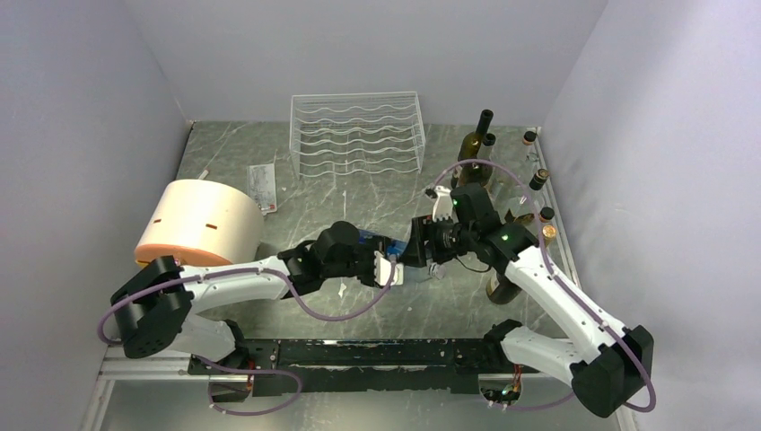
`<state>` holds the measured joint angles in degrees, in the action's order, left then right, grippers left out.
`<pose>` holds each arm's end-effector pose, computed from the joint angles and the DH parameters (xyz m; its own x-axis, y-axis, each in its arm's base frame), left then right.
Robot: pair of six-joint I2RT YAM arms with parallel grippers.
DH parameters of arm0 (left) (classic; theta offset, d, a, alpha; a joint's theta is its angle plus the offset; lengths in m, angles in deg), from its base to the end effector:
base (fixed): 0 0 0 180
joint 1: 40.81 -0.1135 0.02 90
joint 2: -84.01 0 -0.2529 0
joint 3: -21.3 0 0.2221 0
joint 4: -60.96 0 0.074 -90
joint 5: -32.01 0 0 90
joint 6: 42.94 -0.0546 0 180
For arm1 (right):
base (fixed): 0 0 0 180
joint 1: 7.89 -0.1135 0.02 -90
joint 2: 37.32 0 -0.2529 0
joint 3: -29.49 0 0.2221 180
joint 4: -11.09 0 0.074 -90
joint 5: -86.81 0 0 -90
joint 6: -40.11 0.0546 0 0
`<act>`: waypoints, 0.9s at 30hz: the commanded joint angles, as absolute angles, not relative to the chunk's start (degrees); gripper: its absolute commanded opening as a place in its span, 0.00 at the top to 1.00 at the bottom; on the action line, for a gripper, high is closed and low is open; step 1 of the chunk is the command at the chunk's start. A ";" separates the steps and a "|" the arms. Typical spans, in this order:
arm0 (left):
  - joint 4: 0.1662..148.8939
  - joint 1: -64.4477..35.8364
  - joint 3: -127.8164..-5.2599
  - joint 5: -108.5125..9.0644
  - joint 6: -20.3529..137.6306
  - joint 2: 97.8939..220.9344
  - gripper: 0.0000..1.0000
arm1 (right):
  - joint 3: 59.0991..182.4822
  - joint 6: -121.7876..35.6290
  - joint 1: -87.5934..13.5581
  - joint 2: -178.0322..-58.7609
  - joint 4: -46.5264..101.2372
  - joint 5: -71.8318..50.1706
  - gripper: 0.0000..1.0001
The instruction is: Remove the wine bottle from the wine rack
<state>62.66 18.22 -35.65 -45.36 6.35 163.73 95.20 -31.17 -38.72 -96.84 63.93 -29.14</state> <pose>0.1418 -0.2595 0.2237 0.4509 0.4854 -0.7490 0.8509 0.0196 0.5250 0.1569 0.1215 0.2659 -0.8221 -0.1546 -0.5480 -0.4803 0.7051 0.5217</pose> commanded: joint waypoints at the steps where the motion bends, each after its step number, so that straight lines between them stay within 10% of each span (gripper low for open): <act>1: 52.92 16.85 -35.95 -50.53 15.44 158.91 0.92 | 101.03 -29.78 -39.32 -92.68 59.46 -28.03 0.23; 7: 51.58 16.76 -37.29 -55.24 22.62 157.08 0.93 | 101.08 -26.28 -39.40 -92.15 57.76 -20.75 0.00; 27: 56.20 13.07 -42.35 -54.94 31.86 157.66 0.93 | 96.66 -22.41 -41.58 -99.90 41.61 -17.71 0.14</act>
<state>62.11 14.13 -37.11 -56.47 29.98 159.16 96.62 -21.84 -40.01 -97.94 44.89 -20.16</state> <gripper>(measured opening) 0.664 0.876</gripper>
